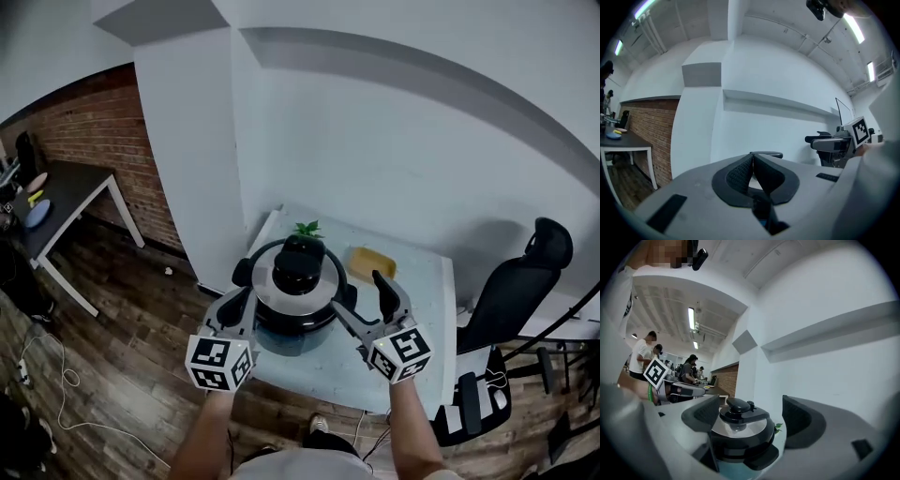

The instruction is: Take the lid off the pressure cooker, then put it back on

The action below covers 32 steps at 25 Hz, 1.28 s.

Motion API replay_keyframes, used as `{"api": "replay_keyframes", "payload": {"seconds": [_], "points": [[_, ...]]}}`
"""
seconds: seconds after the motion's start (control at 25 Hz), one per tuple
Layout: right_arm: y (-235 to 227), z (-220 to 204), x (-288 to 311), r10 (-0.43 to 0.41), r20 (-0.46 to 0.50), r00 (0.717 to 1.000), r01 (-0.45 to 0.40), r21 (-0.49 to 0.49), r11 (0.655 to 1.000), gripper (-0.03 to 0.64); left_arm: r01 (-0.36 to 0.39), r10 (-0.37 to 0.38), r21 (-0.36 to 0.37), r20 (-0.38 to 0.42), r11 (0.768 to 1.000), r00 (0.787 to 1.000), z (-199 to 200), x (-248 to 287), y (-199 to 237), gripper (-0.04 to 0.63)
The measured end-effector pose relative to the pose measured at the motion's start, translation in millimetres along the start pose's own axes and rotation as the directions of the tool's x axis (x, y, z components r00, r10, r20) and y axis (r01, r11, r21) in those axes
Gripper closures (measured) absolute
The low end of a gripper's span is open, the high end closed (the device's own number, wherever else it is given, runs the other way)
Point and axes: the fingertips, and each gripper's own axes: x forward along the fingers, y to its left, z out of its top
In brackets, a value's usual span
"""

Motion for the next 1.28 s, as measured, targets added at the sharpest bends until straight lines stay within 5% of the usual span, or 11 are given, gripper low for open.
{"api": "replay_keyframes", "payload": {"seconds": [0.36,0.8,1.28], "points": [[-8,-4,49,0.276,-0.030,0.961,-0.276,0.002,0.961,0.215,-0.174,0.174,0.020,-0.015,0.985,0.985,5,13,7,0.578],[8,-13,79,0.379,-0.091,0.921,-0.380,0.001,0.925,0.219,-0.195,0.196,0.034,-0.032,0.980,0.980,5,27,22,0.578],[52,-38,122,0.531,-0.383,0.756,-0.577,-0.008,0.817,0.236,-0.195,0.198,0.058,-0.054,0.979,0.979,-2,15,38,0.578]]}}
